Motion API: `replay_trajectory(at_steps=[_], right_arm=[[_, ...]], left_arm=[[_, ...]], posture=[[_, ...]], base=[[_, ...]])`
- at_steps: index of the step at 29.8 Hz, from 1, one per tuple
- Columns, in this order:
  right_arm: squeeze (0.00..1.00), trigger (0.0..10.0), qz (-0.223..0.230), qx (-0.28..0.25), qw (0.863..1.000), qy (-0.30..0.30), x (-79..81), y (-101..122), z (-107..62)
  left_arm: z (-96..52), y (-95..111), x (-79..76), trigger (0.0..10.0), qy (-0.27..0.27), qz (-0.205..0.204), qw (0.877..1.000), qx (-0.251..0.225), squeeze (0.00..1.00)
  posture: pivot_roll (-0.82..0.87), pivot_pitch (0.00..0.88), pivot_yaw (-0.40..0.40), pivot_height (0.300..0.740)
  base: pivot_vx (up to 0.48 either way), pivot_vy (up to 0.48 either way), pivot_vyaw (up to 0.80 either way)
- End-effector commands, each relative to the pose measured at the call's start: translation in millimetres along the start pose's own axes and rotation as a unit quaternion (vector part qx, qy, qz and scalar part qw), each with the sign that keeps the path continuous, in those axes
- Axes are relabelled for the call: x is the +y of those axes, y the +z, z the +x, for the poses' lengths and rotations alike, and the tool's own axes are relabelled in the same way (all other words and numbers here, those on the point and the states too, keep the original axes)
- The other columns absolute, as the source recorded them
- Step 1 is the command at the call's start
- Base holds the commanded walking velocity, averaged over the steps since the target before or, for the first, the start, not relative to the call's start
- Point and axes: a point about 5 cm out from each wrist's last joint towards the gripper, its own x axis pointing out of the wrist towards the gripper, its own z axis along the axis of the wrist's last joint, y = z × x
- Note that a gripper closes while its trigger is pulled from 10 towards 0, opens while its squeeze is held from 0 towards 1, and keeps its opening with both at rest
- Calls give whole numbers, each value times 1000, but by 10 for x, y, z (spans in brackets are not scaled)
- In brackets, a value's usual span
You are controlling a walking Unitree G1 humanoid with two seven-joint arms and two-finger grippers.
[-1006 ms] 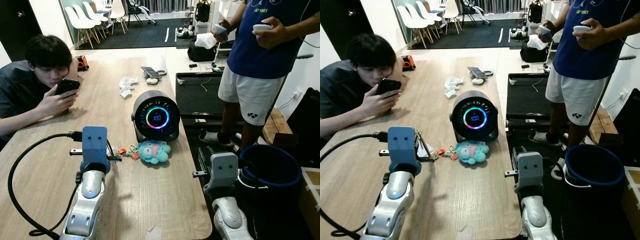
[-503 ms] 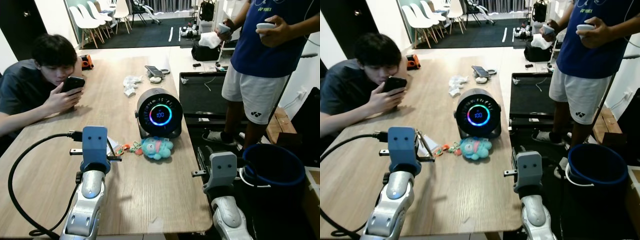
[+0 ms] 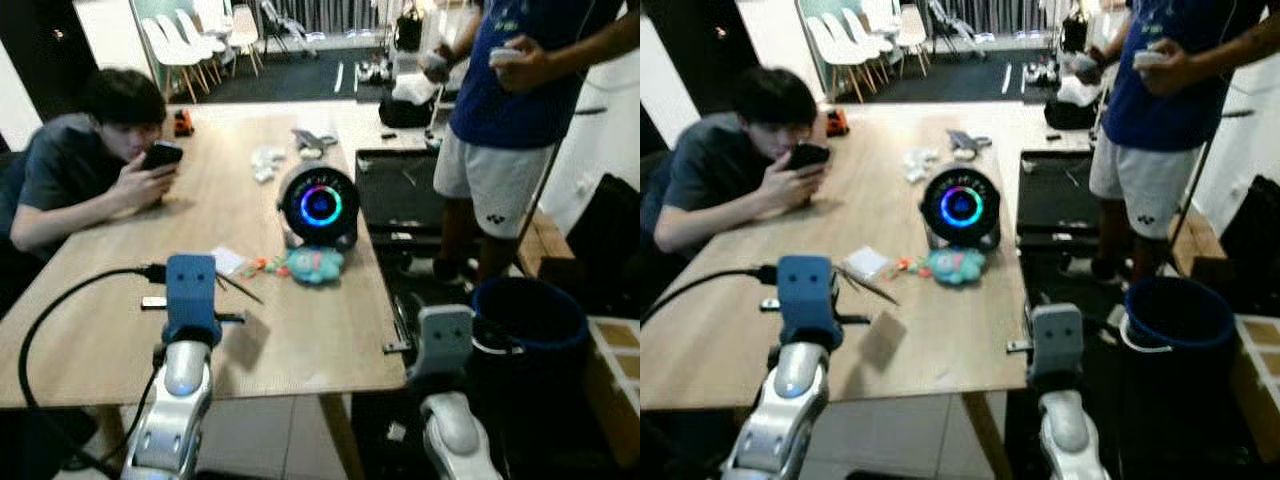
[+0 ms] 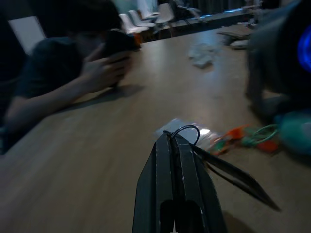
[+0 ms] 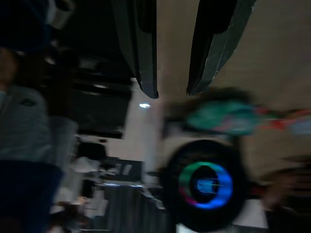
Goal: Hang keys on a hook
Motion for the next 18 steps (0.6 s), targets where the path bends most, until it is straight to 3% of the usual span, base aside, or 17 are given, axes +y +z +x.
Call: replay_trajectory(at_steps=[1,18], right_arm=[[0,10000,-3,5,1000,0,-9,-29,-23],[0,10000,-12,7,1000,12,18,-36,-5]], left_arm=[[-19,-45,25,10000,4,10,1000,7,0],[-17,-60,28,10000,5,12,1000,8,0]], posture=[[52,123,110,740],[52,115,108,740]], base=[[-304,0,0],[-310,0,0]])
